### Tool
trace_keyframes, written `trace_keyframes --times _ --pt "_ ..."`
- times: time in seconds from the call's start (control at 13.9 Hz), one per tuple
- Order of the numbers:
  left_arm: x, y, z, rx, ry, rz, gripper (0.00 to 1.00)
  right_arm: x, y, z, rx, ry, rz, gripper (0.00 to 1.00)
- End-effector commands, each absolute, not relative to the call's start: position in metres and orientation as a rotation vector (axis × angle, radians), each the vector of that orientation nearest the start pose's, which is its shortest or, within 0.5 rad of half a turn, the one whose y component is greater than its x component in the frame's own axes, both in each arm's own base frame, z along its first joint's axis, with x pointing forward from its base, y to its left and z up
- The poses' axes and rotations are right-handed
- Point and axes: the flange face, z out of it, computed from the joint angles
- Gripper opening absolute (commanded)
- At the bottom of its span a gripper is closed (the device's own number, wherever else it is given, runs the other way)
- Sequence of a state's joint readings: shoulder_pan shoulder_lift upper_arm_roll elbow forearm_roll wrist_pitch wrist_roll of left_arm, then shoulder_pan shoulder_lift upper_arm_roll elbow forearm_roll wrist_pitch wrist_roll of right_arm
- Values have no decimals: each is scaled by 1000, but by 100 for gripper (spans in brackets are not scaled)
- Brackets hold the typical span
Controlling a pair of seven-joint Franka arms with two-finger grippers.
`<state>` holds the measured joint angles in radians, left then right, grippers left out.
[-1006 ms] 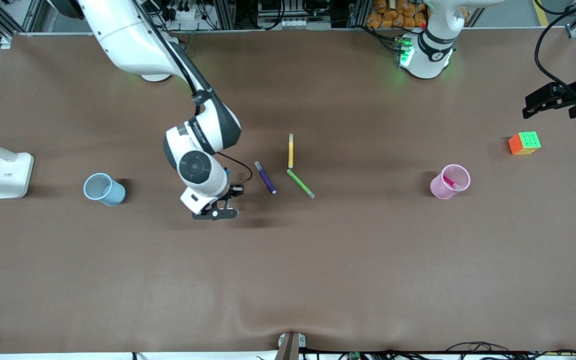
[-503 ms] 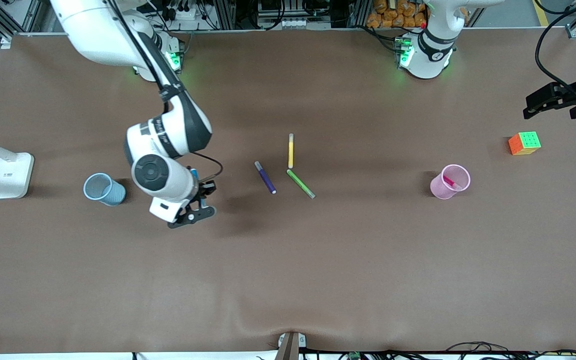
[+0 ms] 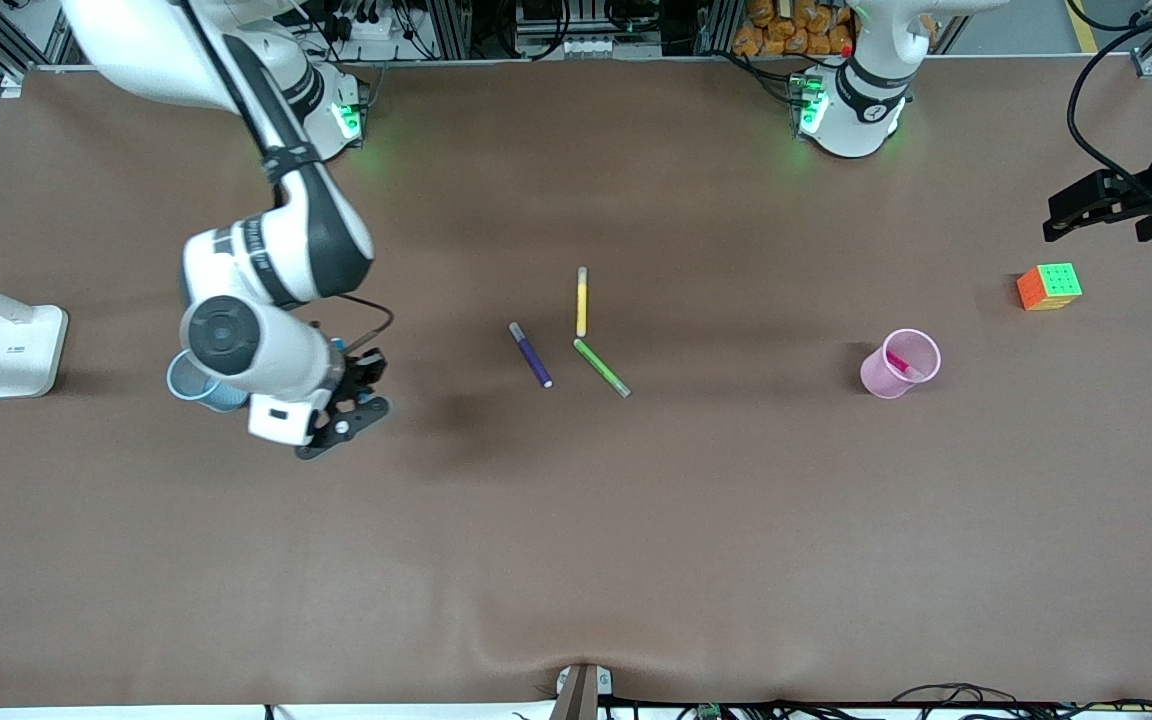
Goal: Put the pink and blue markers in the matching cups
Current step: 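Lift the blue marker and carry it over the light-blue cup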
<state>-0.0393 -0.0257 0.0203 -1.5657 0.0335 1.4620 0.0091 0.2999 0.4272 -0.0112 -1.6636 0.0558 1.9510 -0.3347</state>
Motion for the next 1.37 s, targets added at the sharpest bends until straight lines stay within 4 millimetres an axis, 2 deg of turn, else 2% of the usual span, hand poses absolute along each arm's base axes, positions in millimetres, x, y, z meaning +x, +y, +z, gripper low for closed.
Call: trace_keyframes --times 0.0,0.14,0.5,0.65,0.79,0.93,1.15,1.29 --pt "539 -3 637 -3094 53 117 100 629 138 354 -2829 -1065 196 0" --pt "539 -4 637 -3093 53 116 100 632 108 352 -2745 -1154 174 0" --pt "540 -3 633 -3090 56 128 100 626 77 371 -2685 -1214 195 0" --pt "541 -3 631 -3093 56 133 100 624 64 375 -2626 -1252 150 0" --pt "541 -4 632 -3093 56 131 100 626 43 372 -2521 -1298 79 0" --pt "541 -3 632 -3091 56 131 100 628 35 373 -2406 -1320 -25 0" --pt "543 -4 629 -3091 56 140 100 628 35 377 -2307 -1326 -116 0" --pt "543 -4 629 -3091 58 140 100 626 15 379 -2305 -1307 -117 0"
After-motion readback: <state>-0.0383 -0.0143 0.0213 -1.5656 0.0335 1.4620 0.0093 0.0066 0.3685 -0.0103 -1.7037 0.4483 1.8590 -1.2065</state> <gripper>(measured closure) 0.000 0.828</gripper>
